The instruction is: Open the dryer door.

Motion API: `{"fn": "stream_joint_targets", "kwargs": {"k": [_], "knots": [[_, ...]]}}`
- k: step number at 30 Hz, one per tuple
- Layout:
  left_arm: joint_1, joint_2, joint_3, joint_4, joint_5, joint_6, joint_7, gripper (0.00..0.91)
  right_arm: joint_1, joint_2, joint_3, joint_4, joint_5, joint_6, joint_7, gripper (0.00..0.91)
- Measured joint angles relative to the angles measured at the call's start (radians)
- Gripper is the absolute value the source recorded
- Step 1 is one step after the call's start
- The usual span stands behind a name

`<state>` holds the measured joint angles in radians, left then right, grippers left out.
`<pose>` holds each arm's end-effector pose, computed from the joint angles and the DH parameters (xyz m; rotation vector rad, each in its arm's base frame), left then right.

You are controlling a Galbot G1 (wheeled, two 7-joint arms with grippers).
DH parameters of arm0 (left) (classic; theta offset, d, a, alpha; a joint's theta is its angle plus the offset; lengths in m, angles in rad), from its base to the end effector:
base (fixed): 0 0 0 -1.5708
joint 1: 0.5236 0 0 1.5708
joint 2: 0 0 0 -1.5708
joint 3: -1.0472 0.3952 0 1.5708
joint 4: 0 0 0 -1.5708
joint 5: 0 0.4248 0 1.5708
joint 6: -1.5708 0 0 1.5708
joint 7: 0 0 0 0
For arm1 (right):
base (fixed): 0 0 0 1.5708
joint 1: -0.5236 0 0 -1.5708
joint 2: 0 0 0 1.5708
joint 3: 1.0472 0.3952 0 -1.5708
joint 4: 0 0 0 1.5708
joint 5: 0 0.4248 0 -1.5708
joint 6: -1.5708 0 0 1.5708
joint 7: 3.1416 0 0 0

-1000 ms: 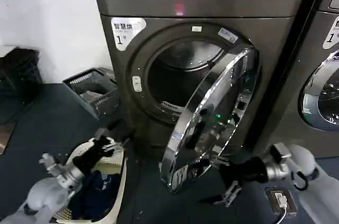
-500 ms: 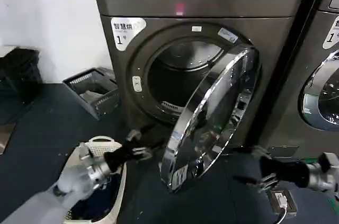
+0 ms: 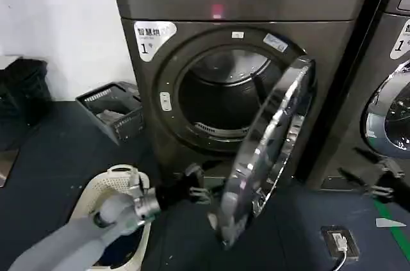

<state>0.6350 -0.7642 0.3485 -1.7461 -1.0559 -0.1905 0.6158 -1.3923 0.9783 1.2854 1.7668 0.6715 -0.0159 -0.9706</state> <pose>0.4282 0.0102 -0.3077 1.8521 2.4579 -0.3460 0.2504 -0.4131 -0.1948 -0.6995 2.8677 -0.2734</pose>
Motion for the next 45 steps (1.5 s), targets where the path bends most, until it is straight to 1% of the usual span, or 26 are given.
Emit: {"fn": "stream_joint_targets", "kwargs": {"k": [2,5,10,13,17,20,22,26,29,32,33,43,45], "knots": [[-0.013,-0.008,0.022,0.001,-0.003,0.001,0.011,0.907,-0.022,0.017,0.06,0.008,-0.024,0.017,0.043,0.907],[-0.038,-0.021,0.064,0.012,0.002,0.002,0.017,0.907,-0.061,0.04,0.14,0.02,-0.064,0.02,0.122,0.907],[-0.08,-0.053,0.133,0.012,-0.001,0.002,0.008,0.907,-0.135,0.1,0.277,0.037,-0.098,0.008,0.322,0.907],[-0.109,-0.075,0.175,0.023,0.005,0.001,-0.002,0.907,-0.163,0.119,0.344,0.046,-0.114,-0.026,0.43,0.907],[-0.158,-0.116,0.23,0.042,0.002,0.0,-0.035,0.907,-0.187,0.126,0.437,0.038,-0.173,-0.052,0.593,0.907],[-0.196,-0.156,0.271,0.058,0.0,0.0,-0.057,0.907,-0.203,0.125,0.514,0.029,-0.194,-0.12,0.692,0.907],[-0.22,-0.184,0.295,0.068,0.002,0.001,-0.078,0.907,-0.206,0.125,0.562,0.027,-0.199,-0.152,0.73,0.907],[-0.254,-0.235,0.339,0.083,0.009,-0.001,-0.106,0.907,-0.209,0.129,0.648,0.019,-0.235,-0.159,0.823,0.907],[-0.277,-0.269,0.366,0.096,0.021,-0.008,-0.132,0.907,-0.213,0.135,0.695,0.005,-0.214,-0.16,0.896,0.907],[-0.299,-0.308,0.39,0.116,0.021,-0.015,-0.163,0.907,-0.219,0.146,0.735,0.009,-0.147,-0.205,0.942,0.907],[-0.307,-0.321,0.397,0.124,0.021,-0.02,-0.167,0.907,-0.221,0.149,0.746,0.01,-0.131,-0.208,0.959,0.907],[-0.363,-0.466,0.456,0.23,0.038,-0.046,-0.189,0.907,-0.254,0.178,0.824,0.005,-0.129,-0.197,0.999,0.907],[-0.37,-0.494,0.464,0.245,0.044,-0.049,-0.193,0.907,-0.26,0.184,0.83,0.011,-0.12,-0.22,1.01,0.907]]}}
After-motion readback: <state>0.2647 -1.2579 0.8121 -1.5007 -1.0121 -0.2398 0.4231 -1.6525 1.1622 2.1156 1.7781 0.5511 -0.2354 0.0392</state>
